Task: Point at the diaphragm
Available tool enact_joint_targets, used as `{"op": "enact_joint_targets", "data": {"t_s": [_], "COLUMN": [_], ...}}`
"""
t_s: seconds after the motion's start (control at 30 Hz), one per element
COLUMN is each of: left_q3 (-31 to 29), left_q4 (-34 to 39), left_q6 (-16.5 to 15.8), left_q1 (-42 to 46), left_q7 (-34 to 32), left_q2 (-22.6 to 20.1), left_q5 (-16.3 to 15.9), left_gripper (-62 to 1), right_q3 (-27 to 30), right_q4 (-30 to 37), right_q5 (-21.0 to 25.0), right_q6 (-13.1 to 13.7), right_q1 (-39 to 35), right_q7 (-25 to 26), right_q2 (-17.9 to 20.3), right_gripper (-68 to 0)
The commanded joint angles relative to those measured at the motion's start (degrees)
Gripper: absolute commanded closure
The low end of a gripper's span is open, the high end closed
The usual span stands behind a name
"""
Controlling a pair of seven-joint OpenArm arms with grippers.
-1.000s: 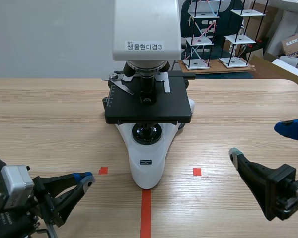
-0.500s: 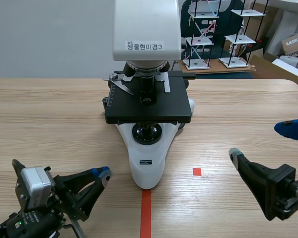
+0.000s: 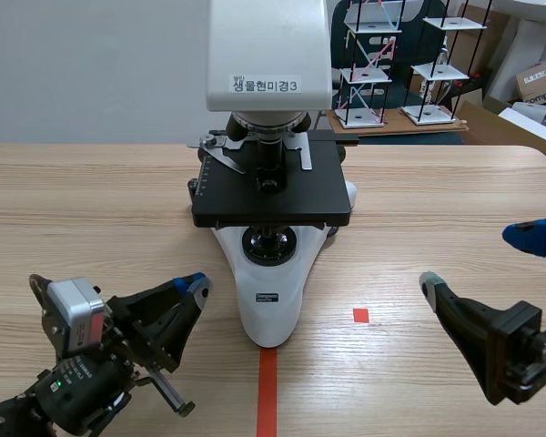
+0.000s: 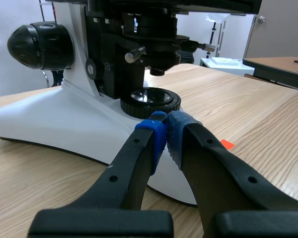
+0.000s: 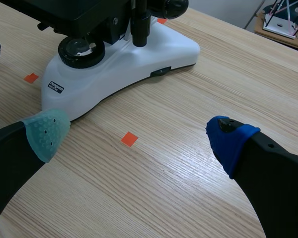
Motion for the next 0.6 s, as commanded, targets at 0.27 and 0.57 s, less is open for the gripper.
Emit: {"op": "enact_joint_targets", "data": {"t_s": [0.27, 0.57], "left_q3": [-0.46, -0.46], "left_q4": [1.11, 1.11], "left_q6": [-0.11, -0.11], "left_q1": [-0.13, -0.13], "left_q7": [-0.66, -1.33], "left_q2": [0.11, 0.33], "left_q5": [-0.37, -0.37], "left_gripper": [-1.7, -1.7], "right_q3": [0.48, 0.48], "right_q4": [0.74, 0.74], "right_q5": [0.63, 0.63], "right_q6": [0.02, 0.02], "right_q1": [0.02, 0.02], "right_q7": [1.03, 1.03], "right_q2": [0.44, 0.44], "right_gripper": [-60.4, -60.4]}}
